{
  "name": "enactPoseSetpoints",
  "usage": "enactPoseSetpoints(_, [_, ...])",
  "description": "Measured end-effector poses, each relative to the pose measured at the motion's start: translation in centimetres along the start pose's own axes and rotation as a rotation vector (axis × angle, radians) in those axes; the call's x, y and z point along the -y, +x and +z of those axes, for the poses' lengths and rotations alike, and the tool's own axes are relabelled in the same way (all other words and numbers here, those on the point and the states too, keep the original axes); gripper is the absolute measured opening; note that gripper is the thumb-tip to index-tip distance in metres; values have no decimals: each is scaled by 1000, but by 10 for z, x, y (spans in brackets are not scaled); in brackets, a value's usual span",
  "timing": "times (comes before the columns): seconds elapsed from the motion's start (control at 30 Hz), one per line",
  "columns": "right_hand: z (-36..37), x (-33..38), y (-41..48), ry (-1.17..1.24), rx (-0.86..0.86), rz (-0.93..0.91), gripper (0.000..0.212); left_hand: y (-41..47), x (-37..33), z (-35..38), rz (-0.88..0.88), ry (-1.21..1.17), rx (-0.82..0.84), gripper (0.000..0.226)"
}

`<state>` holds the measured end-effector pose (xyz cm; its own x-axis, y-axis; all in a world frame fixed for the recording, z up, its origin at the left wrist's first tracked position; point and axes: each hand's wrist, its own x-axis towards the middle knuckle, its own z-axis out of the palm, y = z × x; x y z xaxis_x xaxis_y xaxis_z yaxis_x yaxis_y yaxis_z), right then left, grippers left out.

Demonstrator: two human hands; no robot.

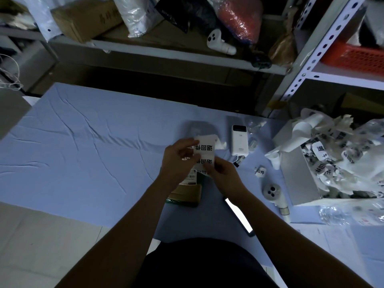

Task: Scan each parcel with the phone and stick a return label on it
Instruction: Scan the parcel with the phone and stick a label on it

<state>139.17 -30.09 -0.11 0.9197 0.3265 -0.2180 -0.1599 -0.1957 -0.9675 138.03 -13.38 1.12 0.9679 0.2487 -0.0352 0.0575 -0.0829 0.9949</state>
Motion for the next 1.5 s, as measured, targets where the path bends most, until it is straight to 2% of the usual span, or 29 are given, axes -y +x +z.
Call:
enactPoseSetpoints(0.13, [2, 8, -1, -89, -10, -73, 18, -3, 5, -4, 214, 366, 46, 30])
enactPoseSetpoints(0.23, [2, 11, -2, -228, -14, -198, 13, -6, 4, -5, 273, 355, 89, 21])
enactPoseSetpoints(0.33, [-1, 11, -3, -343, -22, -362, 18, -7, 3, -4, 220, 311, 108, 17])
enactPoseSetpoints(0.43, [-2, 10, -6, -389, -15, -374, 16, -7, 3, -6, 164, 312, 134, 23])
enactPoseSetpoints(0.6, [-2, 6, -11, -379, 9, -389, 16, -11, 9, -7, 193, 317, 207, 29])
enactPoseSetpoints(0.7, [-4, 5, -14, -343, 22, -319, 17, -11, 13, -6, 162, 326, 228, 29])
enactPoseSetpoints(0.87, [-3, 2, -13, -296, -80, -235, 10, -13, 15, -5, 84, 334, 233, 24])
enactPoseSetpoints(1.1, [-4, 5, -8, -326, -47, -241, 11, -12, 8, -3, 15, 299, 124, 11])
enactPoseSetpoints(1.23, [-7, 0, -6, -358, -70, -217, 8, -12, 4, 1, -96, 143, 5, 7])
enactPoseSetpoints(1.3, [-11, -7, -3, -381, -117, -110, 12, -10, 0, 0, -136, 65, -62, 12])
enactPoseSetpoints(1.37, [-20, -18, 2, -418, -202, 75, 21, -8, -3, -5, -148, 26, -123, 17])
enactPoseSetpoints(1.5, [-42, -35, 9, -437, -489, 282, 24, -6, -6, -14, -175, -109, -182, 22])
